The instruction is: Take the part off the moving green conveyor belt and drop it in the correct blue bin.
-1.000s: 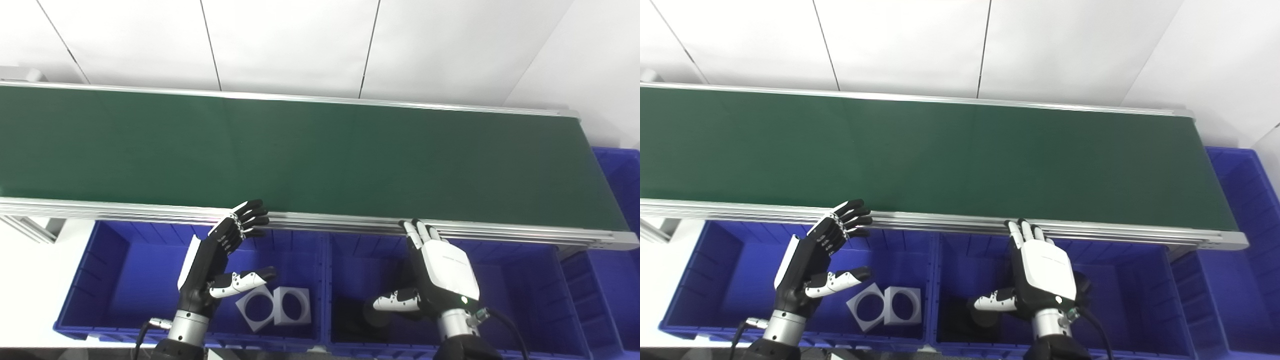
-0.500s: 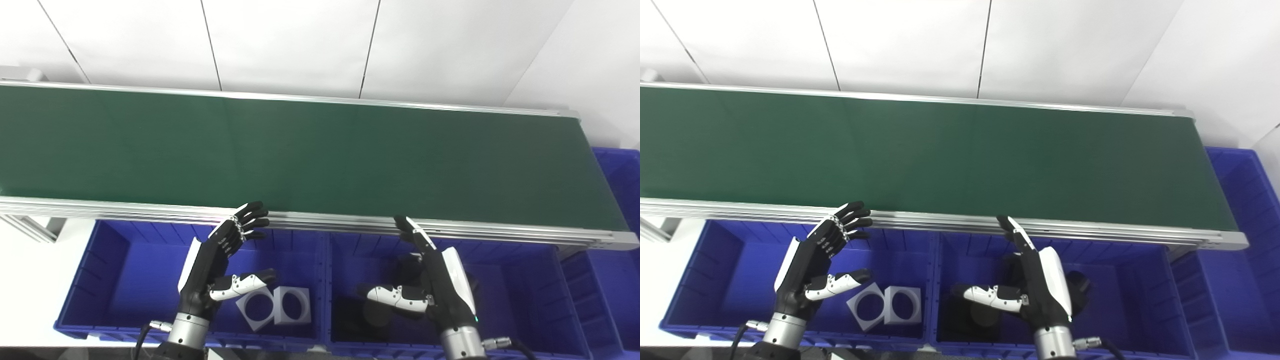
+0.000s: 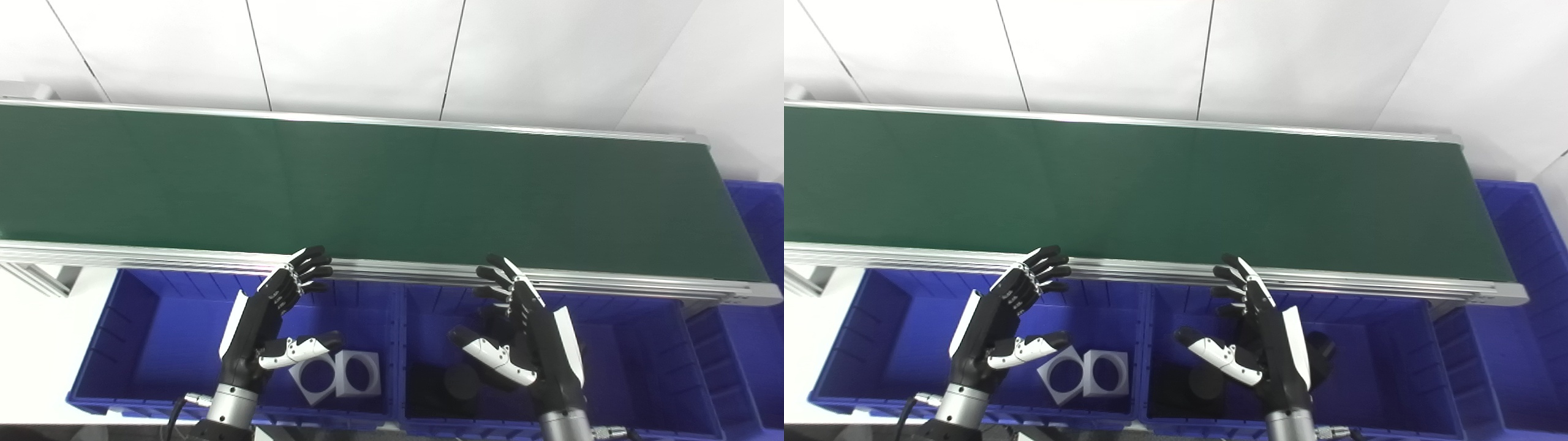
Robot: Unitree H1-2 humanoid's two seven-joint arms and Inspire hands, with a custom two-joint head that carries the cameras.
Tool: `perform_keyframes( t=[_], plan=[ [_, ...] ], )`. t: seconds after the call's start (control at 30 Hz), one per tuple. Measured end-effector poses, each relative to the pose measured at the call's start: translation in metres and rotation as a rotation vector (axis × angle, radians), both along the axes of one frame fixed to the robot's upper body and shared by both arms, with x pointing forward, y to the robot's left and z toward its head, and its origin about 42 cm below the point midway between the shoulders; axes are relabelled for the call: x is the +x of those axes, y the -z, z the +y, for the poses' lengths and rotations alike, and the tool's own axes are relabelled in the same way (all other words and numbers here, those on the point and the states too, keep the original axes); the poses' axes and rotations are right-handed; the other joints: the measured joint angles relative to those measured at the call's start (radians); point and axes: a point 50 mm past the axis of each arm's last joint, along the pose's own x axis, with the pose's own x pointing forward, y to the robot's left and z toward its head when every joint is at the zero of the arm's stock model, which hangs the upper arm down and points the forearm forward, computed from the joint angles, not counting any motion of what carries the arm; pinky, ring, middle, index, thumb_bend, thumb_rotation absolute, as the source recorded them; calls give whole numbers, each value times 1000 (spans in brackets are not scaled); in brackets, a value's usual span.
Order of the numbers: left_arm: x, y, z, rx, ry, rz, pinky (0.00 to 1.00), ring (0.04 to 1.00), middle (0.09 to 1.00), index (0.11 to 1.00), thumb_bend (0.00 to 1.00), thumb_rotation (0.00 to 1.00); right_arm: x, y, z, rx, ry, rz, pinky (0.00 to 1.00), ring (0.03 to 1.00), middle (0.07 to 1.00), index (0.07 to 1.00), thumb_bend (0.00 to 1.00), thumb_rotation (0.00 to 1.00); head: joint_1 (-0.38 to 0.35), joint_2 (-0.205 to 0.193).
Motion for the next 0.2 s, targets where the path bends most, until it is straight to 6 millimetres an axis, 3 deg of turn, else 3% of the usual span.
perform_keyframes(
  t=[0.2],
  plan=[
    [0, 0, -1, 1, 0, 0, 677, 758, 805, 817, 815, 330, 0, 3, -1, 5, 5, 3, 596, 729, 807, 846, 715, 454, 3, -2]
  ],
)
